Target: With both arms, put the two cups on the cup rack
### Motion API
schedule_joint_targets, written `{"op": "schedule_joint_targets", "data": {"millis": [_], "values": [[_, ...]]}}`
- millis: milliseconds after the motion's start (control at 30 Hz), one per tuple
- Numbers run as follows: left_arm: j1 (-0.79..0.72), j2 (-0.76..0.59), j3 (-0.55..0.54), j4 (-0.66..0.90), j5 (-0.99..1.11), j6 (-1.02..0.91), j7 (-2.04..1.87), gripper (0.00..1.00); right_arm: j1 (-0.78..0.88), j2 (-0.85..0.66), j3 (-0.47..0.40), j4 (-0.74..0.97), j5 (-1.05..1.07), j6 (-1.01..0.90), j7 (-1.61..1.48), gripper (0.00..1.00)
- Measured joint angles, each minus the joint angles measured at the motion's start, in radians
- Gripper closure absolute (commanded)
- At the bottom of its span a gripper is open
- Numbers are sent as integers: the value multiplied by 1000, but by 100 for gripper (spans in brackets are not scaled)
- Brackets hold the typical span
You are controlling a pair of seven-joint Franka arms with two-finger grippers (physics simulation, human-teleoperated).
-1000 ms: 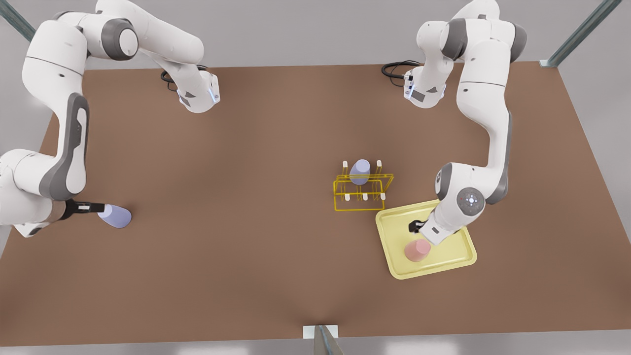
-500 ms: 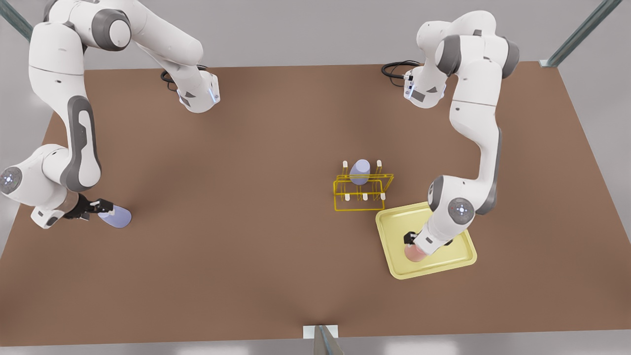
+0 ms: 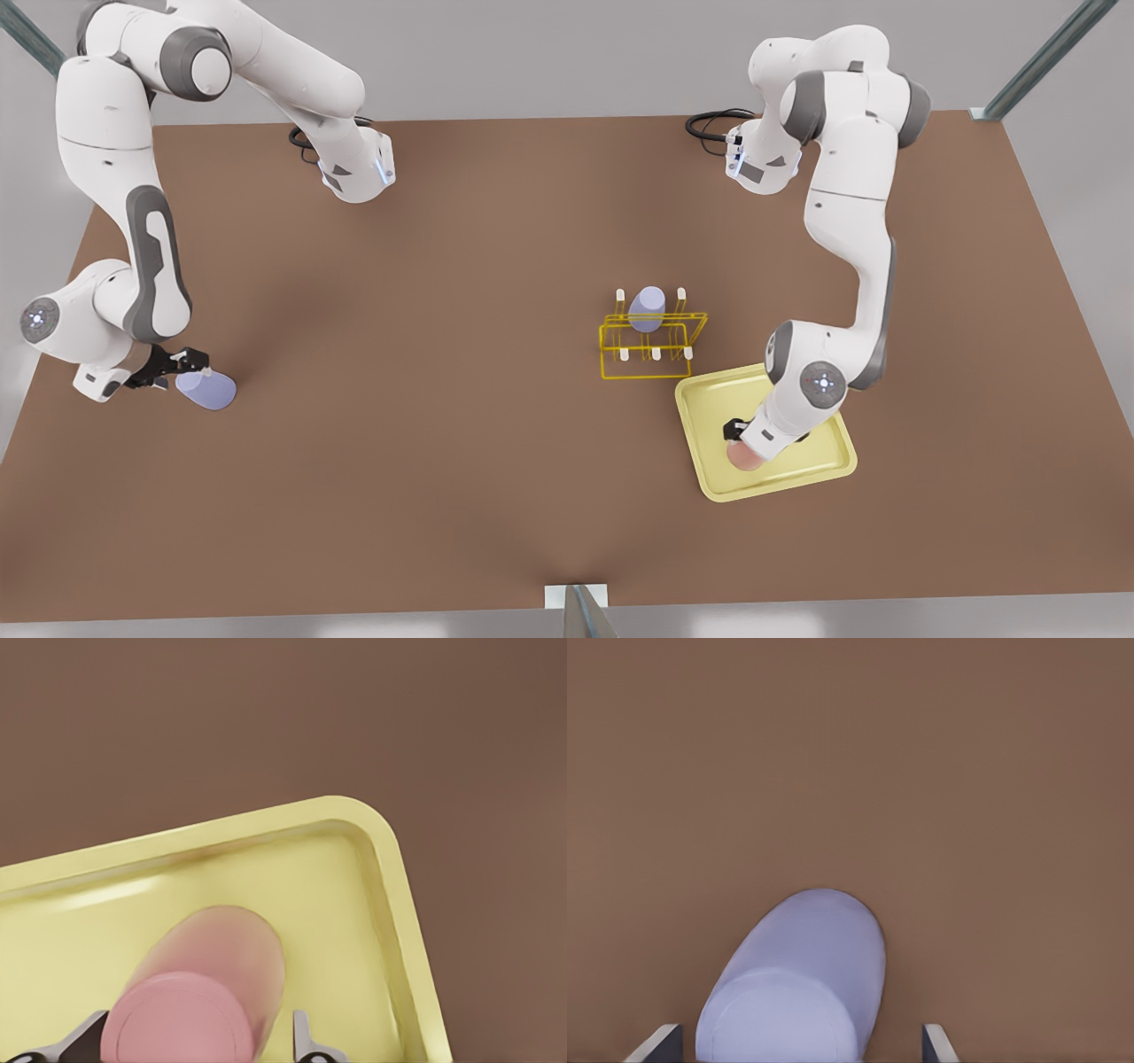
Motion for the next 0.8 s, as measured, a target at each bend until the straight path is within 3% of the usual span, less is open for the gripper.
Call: {"op": "schedule_joint_targets", "data": {"millis": [533, 567, 600, 800], "values": [[1, 39, 0, 21, -1, 2, -16, 0, 25, 49, -18, 0, -50, 74, -22, 0], [1, 39, 0, 22, -1, 2, -17, 13, 28, 51, -18, 0, -51, 76, -22, 0], [1, 39, 0, 22, 1, 2, -19, 18, 29, 55, -18, 0, -51, 79, -21, 0], [3, 37, -1, 20, 6, 2, -27, 18, 31, 66, -25, -1, -54, 93, -18, 0]]}}
